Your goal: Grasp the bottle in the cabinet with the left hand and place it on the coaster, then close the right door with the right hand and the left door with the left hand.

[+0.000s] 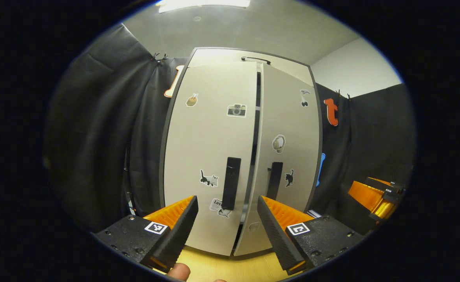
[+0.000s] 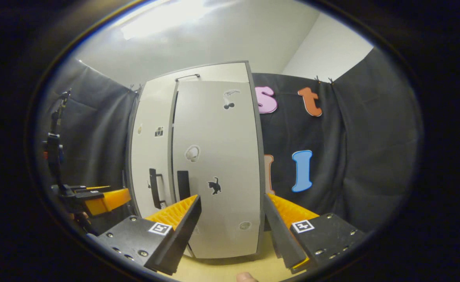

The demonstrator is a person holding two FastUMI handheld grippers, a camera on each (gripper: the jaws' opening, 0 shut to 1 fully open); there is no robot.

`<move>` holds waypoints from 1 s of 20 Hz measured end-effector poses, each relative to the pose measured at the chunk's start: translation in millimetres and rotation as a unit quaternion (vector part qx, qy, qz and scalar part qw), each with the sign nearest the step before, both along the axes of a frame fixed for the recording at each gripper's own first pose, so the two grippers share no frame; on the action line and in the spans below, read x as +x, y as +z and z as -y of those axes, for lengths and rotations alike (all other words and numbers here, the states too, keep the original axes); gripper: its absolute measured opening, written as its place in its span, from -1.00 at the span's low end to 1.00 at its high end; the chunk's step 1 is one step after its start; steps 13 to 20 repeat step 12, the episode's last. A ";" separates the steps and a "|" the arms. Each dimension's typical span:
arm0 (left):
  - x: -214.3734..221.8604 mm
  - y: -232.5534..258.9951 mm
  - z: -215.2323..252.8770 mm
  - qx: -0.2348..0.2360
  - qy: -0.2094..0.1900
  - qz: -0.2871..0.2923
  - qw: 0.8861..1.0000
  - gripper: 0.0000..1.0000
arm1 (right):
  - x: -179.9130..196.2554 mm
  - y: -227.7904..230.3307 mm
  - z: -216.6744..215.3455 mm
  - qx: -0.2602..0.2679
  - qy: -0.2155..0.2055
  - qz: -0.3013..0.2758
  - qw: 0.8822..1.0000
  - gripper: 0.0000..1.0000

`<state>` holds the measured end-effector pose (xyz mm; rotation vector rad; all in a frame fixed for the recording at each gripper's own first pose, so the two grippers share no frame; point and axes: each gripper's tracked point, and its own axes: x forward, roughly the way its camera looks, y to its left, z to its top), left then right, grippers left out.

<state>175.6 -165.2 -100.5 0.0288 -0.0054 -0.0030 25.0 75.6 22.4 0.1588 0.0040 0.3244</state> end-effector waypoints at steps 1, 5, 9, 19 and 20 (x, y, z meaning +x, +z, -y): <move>-0.2 -0.4 7.7 0.003 0.001 0.000 1.000 0.80 | 1.6 0.1 5.9 0.001 0.000 0.000 1.000 0.86; 1.2 0.3 34.8 0.017 0.008 0.008 1.000 0.90 | 9.4 0.3 31.7 -0.004 0.005 0.003 1.000 0.86; -2.4 -5.4 67.9 0.021 0.017 0.015 1.000 0.90 | 19.3 -0.5 64.3 -0.010 0.018 0.007 1.000 0.86; -2.7 -12.0 89.9 0.015 0.025 0.014 0.999 0.90 | 27.0 0.0 83.0 -0.014 0.029 0.006 0.999 0.91; -2.7 -12.0 89.9 0.015 0.025 0.014 0.999 0.90 | 27.0 0.0 83.0 -0.014 0.029 0.006 0.999 0.91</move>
